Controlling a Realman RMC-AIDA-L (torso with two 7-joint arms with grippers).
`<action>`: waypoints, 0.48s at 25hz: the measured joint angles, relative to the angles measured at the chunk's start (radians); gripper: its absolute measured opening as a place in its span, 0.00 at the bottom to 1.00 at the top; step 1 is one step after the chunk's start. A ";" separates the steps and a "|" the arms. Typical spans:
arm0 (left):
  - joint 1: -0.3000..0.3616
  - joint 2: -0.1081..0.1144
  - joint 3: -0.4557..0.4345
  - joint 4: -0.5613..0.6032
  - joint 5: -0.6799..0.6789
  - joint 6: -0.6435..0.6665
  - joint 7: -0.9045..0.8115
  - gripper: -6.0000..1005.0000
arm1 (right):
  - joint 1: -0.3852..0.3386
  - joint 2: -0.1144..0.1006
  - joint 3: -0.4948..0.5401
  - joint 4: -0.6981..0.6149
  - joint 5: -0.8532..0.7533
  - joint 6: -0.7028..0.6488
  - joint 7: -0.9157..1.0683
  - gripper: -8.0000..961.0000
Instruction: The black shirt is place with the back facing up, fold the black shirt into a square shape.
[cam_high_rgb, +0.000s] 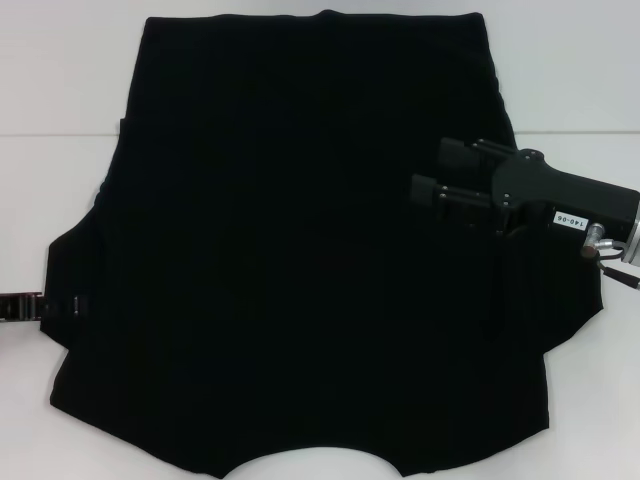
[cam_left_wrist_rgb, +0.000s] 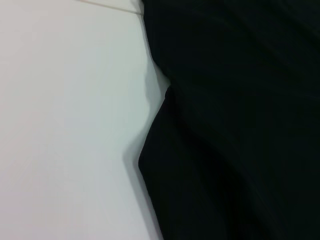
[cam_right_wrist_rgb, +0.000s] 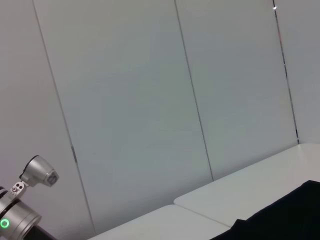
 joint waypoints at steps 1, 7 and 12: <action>0.000 0.000 0.000 -0.001 0.000 0.000 0.000 0.85 | 0.000 0.000 0.000 0.000 0.000 0.000 0.000 0.87; 0.000 0.002 0.000 -0.008 0.000 -0.001 0.002 0.85 | 0.000 0.001 0.000 0.000 0.000 0.000 0.000 0.87; -0.001 0.002 -0.001 -0.009 0.005 -0.002 0.002 0.85 | 0.000 0.000 0.000 0.000 0.000 0.000 0.000 0.87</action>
